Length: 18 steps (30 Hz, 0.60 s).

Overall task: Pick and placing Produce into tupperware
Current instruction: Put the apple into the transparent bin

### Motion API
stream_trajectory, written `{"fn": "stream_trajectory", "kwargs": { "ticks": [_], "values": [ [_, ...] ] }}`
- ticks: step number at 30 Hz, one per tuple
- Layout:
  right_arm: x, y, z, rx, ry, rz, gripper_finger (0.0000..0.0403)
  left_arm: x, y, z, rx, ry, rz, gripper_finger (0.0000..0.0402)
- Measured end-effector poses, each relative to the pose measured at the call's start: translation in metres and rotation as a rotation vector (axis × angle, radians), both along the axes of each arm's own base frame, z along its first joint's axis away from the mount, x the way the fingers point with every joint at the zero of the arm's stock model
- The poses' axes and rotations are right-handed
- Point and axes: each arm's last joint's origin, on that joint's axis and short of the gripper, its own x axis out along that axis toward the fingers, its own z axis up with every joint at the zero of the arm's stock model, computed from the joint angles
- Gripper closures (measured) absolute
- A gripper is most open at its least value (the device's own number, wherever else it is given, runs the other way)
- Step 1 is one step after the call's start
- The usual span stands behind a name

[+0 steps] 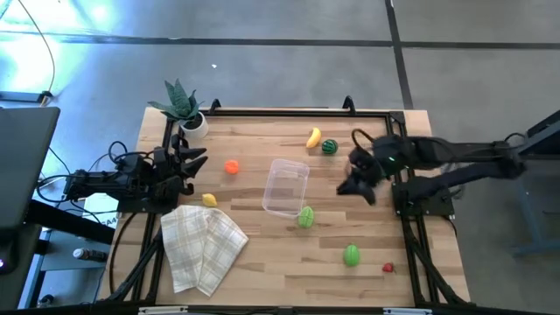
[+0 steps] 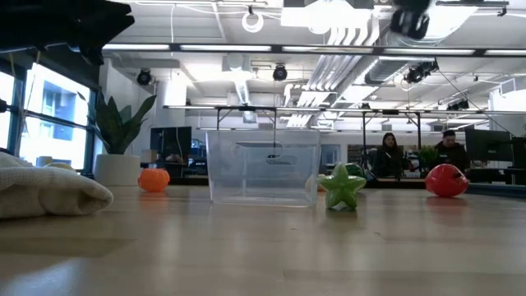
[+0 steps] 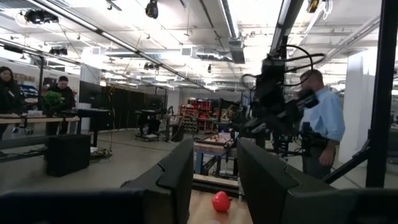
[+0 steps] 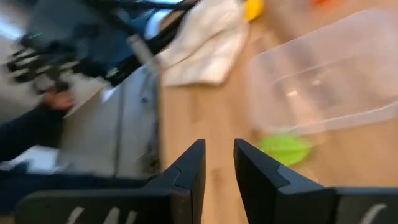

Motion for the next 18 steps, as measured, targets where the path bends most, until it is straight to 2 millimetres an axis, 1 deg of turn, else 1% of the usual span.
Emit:
{"fn": "stream_trajectory", "kwargs": {
  "ticks": [2,5,7,10,12,14,18],
  "values": [
    [0.005,-0.020,-0.004,-0.040,0.000,-0.074,0.0327,0.000,0.000,0.000,-0.001,0.005,0.000,0.0289],
    [0.003,-0.054,-0.005,-0.071,0.016,-0.217,0.0327,0.000,0.000,-0.001,0.000,0.007,-0.003,0.0289],
    [-0.003,-0.075,-0.005,-0.077,0.040,-0.325,0.0327,0.000,0.000,-0.001,0.000,0.010,-0.004,0.0289],
    [-0.018,-0.102,-0.001,-0.069,0.079,-0.471,0.0327,0.000,0.000,-0.001,0.000,0.010,-0.004,0.0289],
    [-0.031,-0.114,0.001,-0.062,0.126,-0.548,0.0327,0.000,0.000,-0.001,0.000,0.010,-0.004,0.0289],
    [-0.045,-0.122,0.005,-0.038,0.190,-0.622,0.0327,0.000,0.000,-0.001,0.000,0.010,-0.003,0.0289],
    [-0.069,-0.126,0.011,0.018,0.341,-0.738,0.0327,0.000,0.000,-0.001,0.000,0.011,-0.003,0.0289]
  ]
}}
